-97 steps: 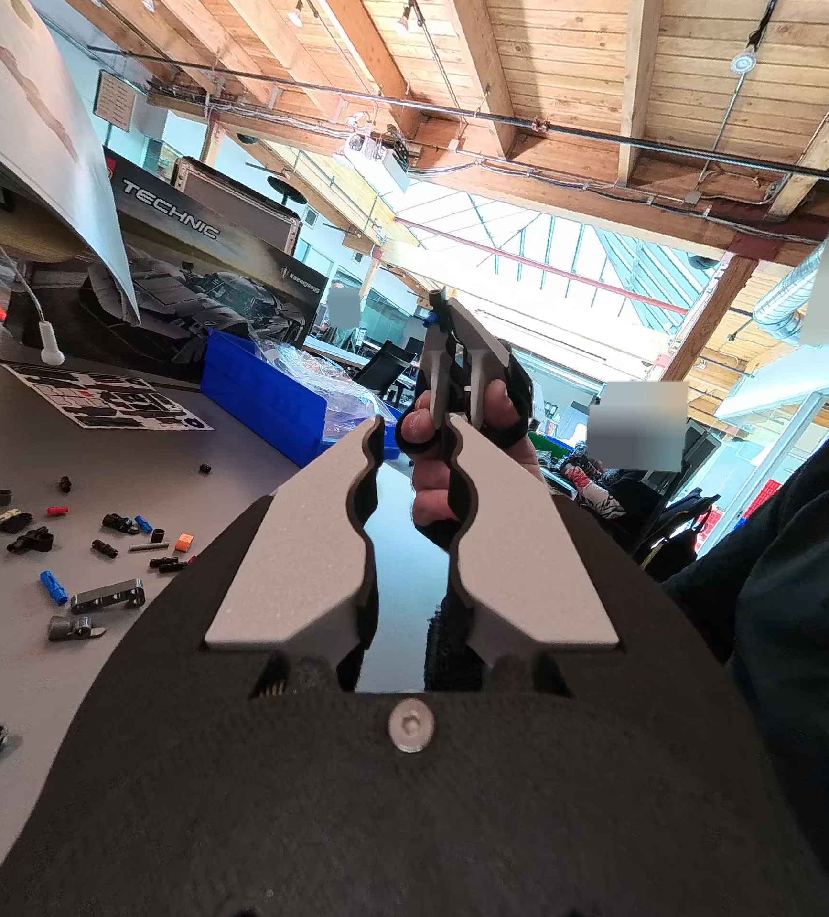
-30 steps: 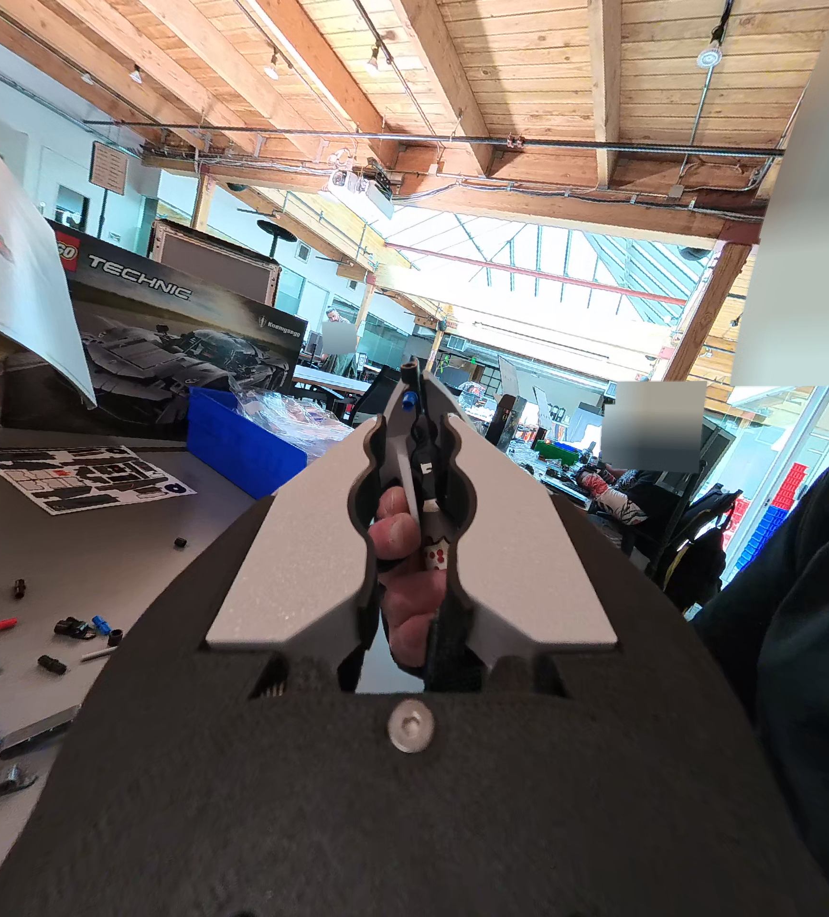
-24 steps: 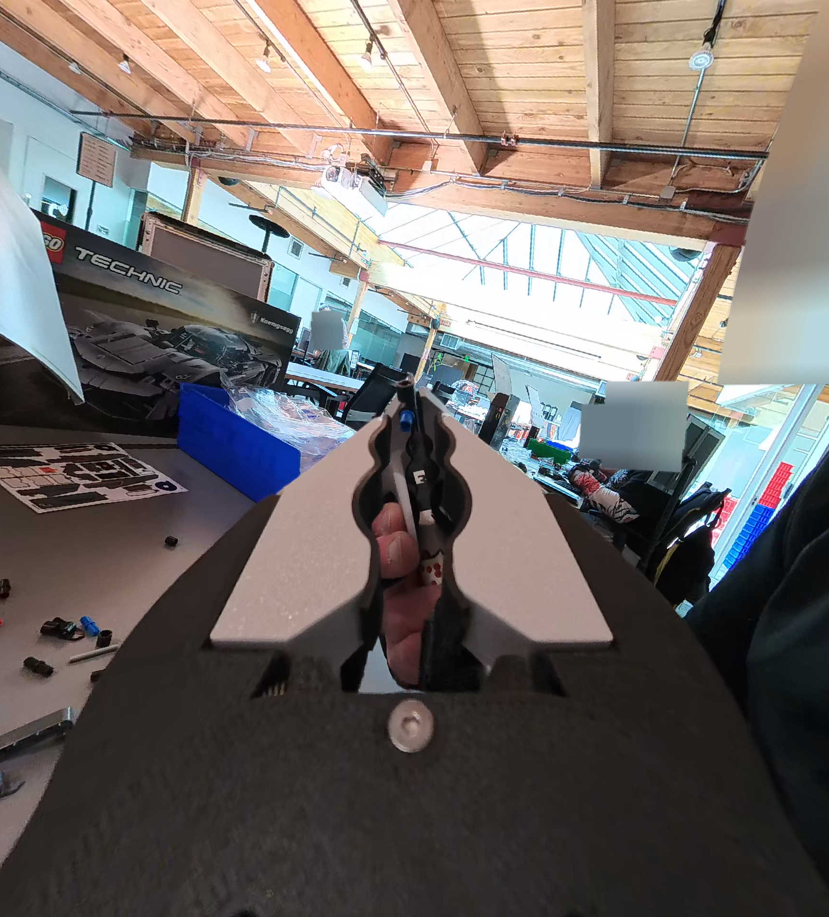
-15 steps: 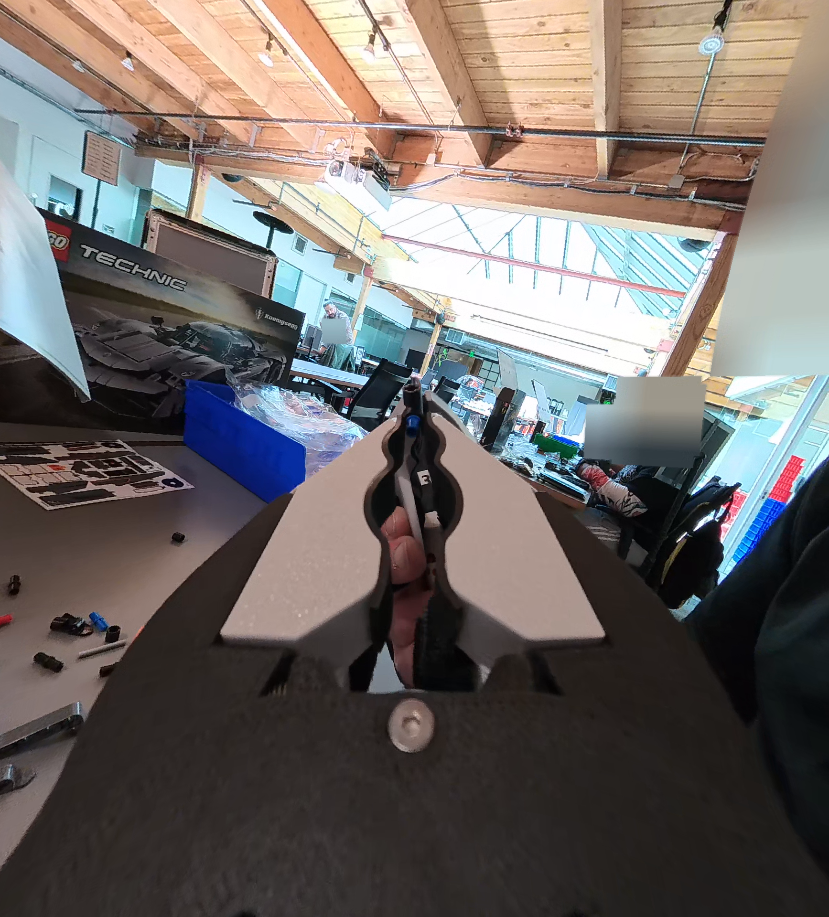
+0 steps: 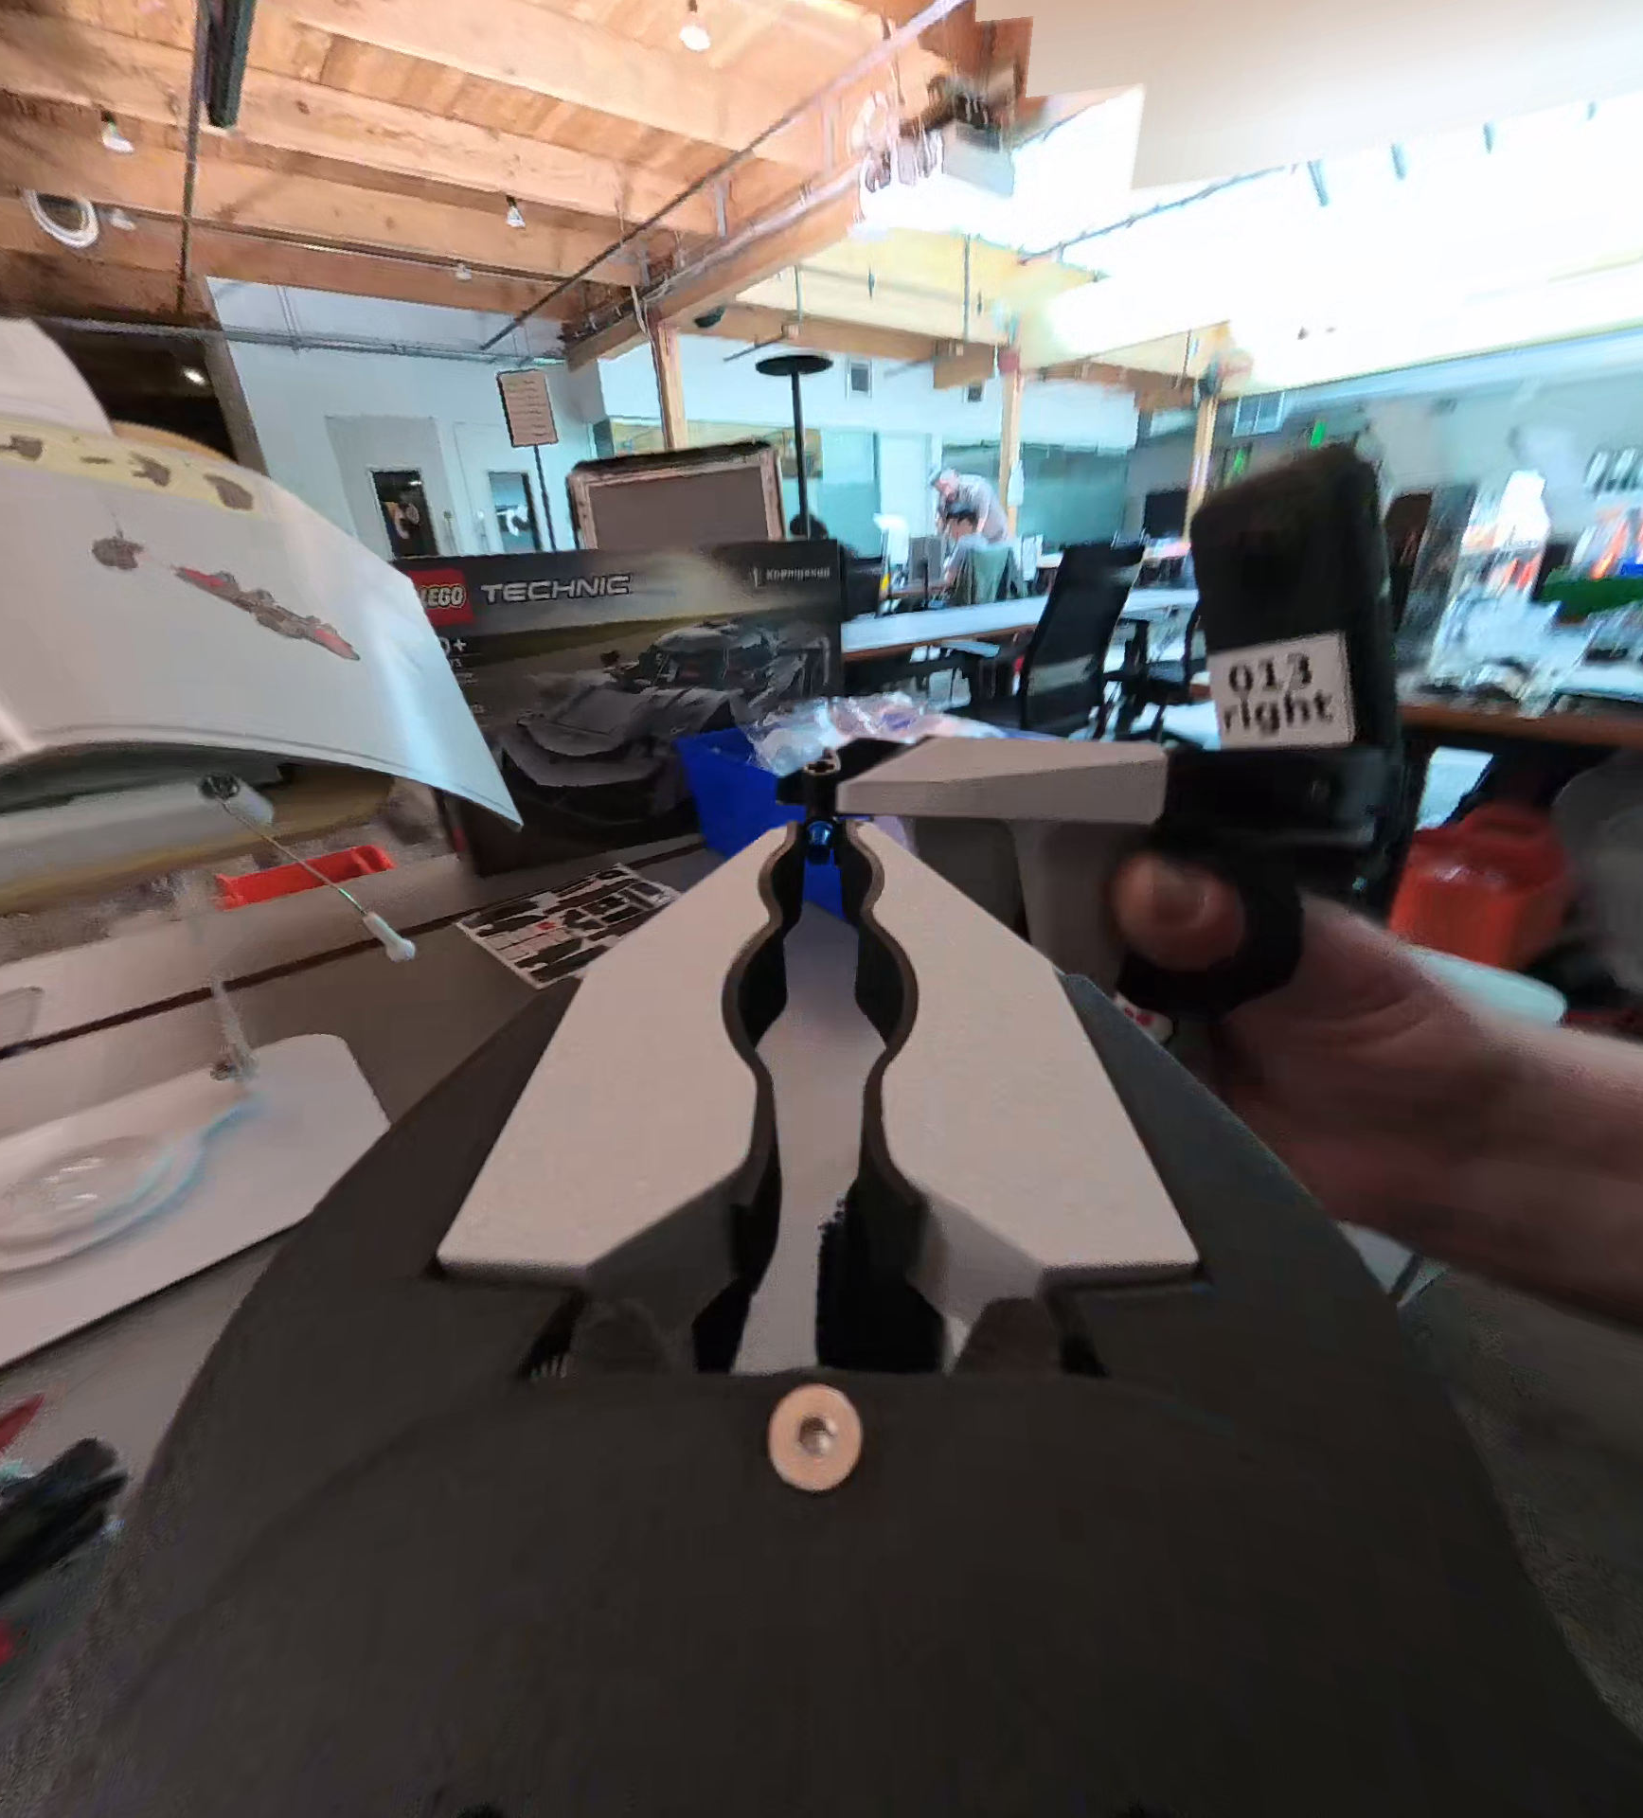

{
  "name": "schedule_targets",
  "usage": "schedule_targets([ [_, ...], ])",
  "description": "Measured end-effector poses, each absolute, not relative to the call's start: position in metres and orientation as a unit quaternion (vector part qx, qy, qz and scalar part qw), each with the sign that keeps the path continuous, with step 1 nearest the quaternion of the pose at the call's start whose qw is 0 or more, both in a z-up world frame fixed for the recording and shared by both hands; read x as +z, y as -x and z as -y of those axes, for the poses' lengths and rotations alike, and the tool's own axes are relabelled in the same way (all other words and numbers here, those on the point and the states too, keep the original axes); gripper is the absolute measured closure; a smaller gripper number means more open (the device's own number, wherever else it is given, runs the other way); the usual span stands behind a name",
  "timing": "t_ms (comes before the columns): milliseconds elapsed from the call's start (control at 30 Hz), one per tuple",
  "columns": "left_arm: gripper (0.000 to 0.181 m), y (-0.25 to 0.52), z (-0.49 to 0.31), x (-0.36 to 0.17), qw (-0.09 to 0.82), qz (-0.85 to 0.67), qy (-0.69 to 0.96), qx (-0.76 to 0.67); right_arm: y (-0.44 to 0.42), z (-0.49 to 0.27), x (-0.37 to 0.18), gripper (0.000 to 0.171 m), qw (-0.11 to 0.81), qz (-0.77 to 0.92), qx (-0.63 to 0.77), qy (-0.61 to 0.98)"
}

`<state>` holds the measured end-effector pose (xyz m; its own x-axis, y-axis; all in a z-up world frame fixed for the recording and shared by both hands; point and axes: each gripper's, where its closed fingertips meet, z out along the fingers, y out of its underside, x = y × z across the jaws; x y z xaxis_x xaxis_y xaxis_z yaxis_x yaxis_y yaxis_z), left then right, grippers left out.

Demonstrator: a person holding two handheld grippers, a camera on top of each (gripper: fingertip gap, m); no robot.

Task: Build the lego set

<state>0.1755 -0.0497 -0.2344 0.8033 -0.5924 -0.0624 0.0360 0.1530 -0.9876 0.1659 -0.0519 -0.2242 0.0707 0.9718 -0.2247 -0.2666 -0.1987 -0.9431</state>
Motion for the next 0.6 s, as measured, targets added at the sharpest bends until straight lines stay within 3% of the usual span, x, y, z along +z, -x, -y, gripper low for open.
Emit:
schedule_targets([
  [333,0.177,-0.172,0.046,-0.242,0.74,-0.245,0.626,-0.034,-0.163,0.044,-0.234,0.157,0.544,0.348,0.519,0.56],
  [600,0.177,-0.169,0.043,-0.244,0.748,-0.235,0.621,0.013,-0.16,0.043,-0.236,0.159,0.538,0.344,0.516,0.571],
])
